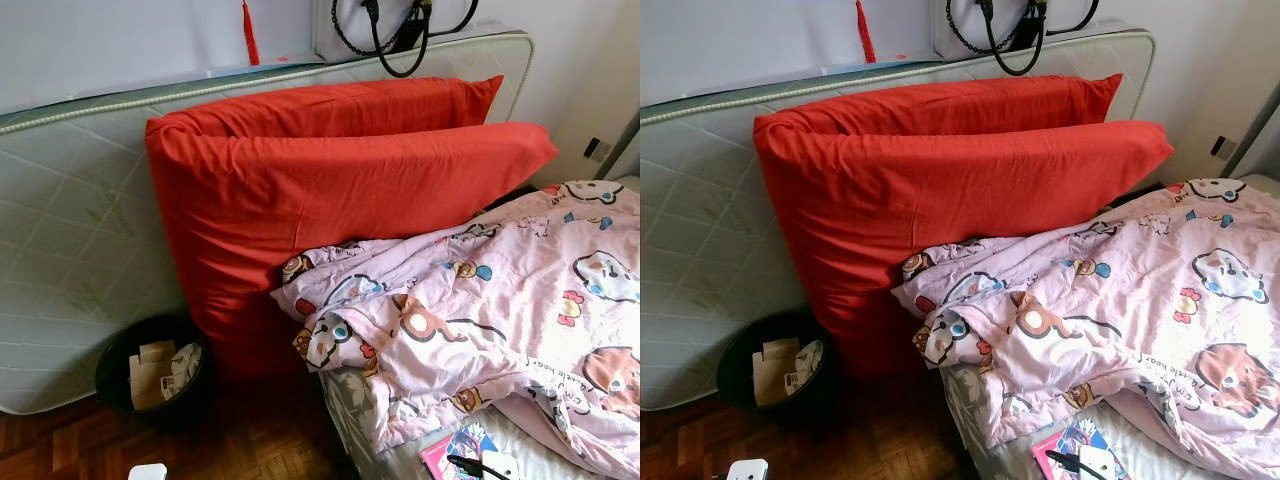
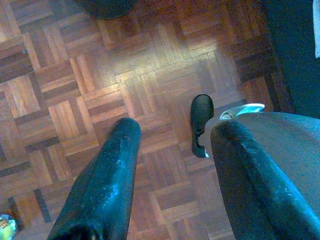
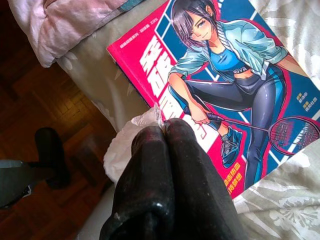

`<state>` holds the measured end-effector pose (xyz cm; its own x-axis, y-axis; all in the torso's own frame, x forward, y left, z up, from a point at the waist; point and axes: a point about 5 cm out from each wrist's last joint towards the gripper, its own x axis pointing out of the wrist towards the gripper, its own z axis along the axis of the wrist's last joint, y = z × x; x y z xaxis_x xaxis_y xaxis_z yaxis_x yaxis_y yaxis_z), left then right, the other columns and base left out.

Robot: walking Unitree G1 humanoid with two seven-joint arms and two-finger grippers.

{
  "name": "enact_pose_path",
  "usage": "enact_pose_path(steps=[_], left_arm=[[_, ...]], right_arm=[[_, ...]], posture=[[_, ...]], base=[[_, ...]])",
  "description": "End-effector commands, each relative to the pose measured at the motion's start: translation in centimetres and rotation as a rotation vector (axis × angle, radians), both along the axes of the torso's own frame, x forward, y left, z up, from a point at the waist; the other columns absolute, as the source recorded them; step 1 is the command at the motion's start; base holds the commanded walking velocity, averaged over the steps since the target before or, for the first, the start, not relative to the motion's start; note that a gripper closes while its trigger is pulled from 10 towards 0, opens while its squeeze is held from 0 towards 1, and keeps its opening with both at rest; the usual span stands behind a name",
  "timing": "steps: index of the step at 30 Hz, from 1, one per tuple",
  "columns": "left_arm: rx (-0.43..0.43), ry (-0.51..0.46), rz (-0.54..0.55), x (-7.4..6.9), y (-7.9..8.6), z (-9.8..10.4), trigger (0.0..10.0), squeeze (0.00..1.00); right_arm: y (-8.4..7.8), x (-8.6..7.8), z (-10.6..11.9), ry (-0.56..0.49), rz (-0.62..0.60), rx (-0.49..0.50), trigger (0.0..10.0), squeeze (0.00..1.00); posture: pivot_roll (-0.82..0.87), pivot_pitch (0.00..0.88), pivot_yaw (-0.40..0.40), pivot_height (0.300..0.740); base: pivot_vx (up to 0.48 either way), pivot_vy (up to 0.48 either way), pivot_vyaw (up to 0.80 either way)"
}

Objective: Clean up the room

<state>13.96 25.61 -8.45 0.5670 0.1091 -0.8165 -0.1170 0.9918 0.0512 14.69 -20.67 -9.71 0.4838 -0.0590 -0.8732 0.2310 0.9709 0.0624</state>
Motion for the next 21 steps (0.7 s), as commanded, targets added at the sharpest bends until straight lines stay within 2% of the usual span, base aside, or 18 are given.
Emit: enact_pose_path(steps=[1,13,21], left_arm=[[0.015,0.025,-0.013,-0.33,0.39,-0.04,10.0,0.0],[0.019,0.03,-0.018,-0.39,0.45,-0.04,10.0,0.0],[0.02,0.028,-0.02,-0.4,0.46,-0.03,10.0,0.0]], right_arm=[[0.14,0.15,0.04,-0.006,-0.002,0.005,10.0,0.0],[0.2,0.08,0.01,-0.005,0.003,0.01,10.0,0.0],[0.21,0.02,-0.02,-0.004,0.001,0.012,10.0,0.0]], posture=[[0.05,0.0,-0.002,0.74],[0.05,0.0,0.002,0.74],[0.05,0.0,0.003,0.74]], base=[[0.0,0.277,0.0],[0.0,0.223,0.0],[0.0,0.037,0.0]])
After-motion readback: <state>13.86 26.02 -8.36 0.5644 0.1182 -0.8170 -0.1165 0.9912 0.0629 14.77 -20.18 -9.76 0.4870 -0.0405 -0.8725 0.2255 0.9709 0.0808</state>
